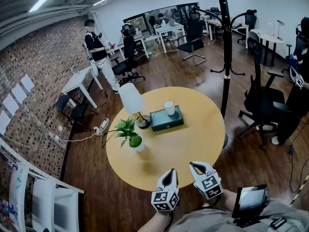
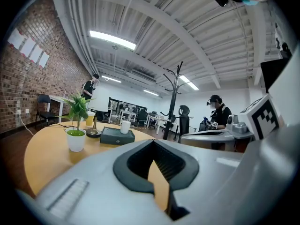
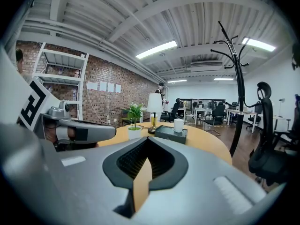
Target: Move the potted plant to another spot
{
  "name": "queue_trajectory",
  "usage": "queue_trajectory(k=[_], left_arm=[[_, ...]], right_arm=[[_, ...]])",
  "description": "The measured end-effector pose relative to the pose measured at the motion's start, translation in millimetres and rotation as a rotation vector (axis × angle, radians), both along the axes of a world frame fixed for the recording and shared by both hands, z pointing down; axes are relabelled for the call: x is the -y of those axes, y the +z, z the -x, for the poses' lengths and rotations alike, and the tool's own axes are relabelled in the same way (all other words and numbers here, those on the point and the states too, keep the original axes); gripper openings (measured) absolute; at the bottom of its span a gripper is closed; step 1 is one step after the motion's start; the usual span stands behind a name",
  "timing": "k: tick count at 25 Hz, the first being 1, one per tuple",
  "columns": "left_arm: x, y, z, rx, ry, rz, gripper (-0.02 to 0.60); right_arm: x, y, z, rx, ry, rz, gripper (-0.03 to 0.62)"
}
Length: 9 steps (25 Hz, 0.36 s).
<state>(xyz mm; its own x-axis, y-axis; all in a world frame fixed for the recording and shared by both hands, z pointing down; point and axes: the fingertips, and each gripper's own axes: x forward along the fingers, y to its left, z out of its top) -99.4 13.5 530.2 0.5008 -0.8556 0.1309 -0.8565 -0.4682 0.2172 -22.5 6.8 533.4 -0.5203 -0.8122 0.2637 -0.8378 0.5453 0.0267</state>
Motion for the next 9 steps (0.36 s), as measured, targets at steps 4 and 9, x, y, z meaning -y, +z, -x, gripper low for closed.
queue_trajectory(k=[4, 9], left_arm=[[-1.8, -0.8, 1.5, -0.008, 0.000, -0.002, 0.000], [-4.4, 0.5, 5.5, -0.016, 0.004, -0.007, 0.000]], right_arm=[[-3.2, -0.5, 4.0, 0.001, -0.003, -0.002, 0.005], [-5.9, 2.7, 9.8, -0.001, 0.002, -0.002, 0.005]])
